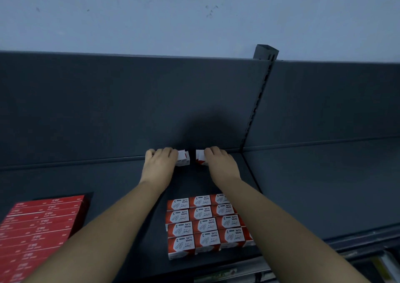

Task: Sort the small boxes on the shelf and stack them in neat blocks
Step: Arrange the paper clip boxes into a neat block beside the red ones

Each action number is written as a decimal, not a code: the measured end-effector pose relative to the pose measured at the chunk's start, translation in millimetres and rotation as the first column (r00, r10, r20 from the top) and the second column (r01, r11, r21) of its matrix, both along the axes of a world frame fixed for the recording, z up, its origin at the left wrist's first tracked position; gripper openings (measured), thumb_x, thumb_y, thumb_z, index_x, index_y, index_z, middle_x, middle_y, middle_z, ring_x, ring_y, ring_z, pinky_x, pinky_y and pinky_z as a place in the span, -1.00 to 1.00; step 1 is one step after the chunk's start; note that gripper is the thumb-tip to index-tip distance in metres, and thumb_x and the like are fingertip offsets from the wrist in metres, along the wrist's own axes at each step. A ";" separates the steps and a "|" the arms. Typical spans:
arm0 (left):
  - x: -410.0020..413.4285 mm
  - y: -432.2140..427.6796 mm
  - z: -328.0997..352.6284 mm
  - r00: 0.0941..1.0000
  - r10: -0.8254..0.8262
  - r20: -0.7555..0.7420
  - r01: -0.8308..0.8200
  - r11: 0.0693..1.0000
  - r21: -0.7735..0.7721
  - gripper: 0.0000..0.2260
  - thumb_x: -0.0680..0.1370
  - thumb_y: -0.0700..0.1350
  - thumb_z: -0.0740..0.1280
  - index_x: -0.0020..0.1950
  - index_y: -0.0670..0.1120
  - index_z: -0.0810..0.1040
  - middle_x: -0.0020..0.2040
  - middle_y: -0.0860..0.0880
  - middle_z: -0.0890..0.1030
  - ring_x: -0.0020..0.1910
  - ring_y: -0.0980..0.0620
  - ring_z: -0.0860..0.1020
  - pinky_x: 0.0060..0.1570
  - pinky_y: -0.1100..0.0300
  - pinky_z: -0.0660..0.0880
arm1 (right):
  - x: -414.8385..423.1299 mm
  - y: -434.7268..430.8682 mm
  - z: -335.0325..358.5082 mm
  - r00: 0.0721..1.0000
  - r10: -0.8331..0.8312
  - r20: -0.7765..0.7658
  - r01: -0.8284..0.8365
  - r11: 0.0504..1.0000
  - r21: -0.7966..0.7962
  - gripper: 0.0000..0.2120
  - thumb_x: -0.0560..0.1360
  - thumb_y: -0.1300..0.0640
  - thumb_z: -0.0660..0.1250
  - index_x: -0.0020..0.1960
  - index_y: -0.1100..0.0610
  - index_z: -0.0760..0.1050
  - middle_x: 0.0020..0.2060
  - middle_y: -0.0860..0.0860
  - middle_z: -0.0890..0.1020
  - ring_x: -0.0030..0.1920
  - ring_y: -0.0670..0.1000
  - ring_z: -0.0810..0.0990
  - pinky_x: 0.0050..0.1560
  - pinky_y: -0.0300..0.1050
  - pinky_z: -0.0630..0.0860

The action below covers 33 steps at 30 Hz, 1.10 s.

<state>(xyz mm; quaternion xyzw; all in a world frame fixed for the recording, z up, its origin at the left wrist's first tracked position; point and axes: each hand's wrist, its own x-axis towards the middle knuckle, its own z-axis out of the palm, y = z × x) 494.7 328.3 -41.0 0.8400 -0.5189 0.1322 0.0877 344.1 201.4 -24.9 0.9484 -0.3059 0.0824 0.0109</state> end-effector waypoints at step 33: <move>-62.3 40.1 51.6 0.288 -0.416 -0.862 -0.178 0.862 -0.475 -0.80 0.62 -0.03 0.24 0.16 -0.09 0.52 -0.03 -0.02 0.69 -0.20 0.10 0.64 -0.29 0.33 0.49 | -68.9 32.5 58.4 0.740 -0.454 0.496 -0.368 0.344 0.864 -0.69 0.58 -0.10 0.25 0.12 0.10 0.59 -0.15 0.02 0.70 -0.33 -0.03 0.62 -0.29 -0.22 0.55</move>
